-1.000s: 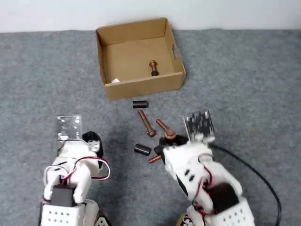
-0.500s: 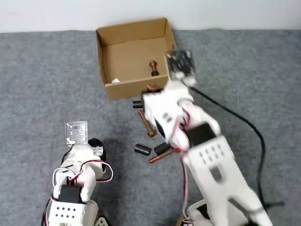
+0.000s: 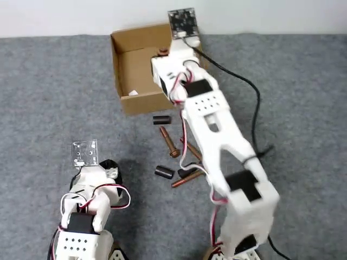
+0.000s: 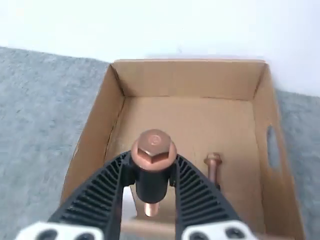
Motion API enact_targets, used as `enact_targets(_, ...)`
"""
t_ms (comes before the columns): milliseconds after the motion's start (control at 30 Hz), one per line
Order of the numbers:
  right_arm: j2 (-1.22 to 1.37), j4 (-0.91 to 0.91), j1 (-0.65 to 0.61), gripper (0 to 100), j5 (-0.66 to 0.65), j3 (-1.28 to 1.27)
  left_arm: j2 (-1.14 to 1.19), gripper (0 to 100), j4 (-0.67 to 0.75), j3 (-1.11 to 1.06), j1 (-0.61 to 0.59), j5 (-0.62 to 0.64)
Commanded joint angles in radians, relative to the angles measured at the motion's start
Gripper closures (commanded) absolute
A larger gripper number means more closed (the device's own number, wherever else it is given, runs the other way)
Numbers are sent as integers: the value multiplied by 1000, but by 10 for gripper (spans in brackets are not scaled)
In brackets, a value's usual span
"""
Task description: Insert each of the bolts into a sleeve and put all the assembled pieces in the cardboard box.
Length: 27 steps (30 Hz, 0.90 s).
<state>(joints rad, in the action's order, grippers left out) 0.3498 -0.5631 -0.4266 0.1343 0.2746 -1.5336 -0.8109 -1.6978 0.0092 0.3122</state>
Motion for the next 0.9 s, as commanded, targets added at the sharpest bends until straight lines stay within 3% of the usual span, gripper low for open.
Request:
enact_targets(0, 122, 31, 4, 991, -75, 210, -3, 994, 28, 8, -9, 11)
enact_targets(333, 357, -35, -10, 986, -206, 301, -2, 994, 29, 8, -31, 49)
enact_targets(533, 372, -148, -19, 819, -207, 302, -2, 994, 29, 8, -31, 48)
enact_targets(667, 372, -216, -19, 869, -201, 396, -2, 994, 29, 8, -31, 48)
enact_targets(800, 372, -332, -22, 994, -201, 559, -2, 994, 29, 8, -32, 49)
enact_targets(867, 372, -429, -33, 977, -201, 646, -2, 994, 28, 8, -32, 49)
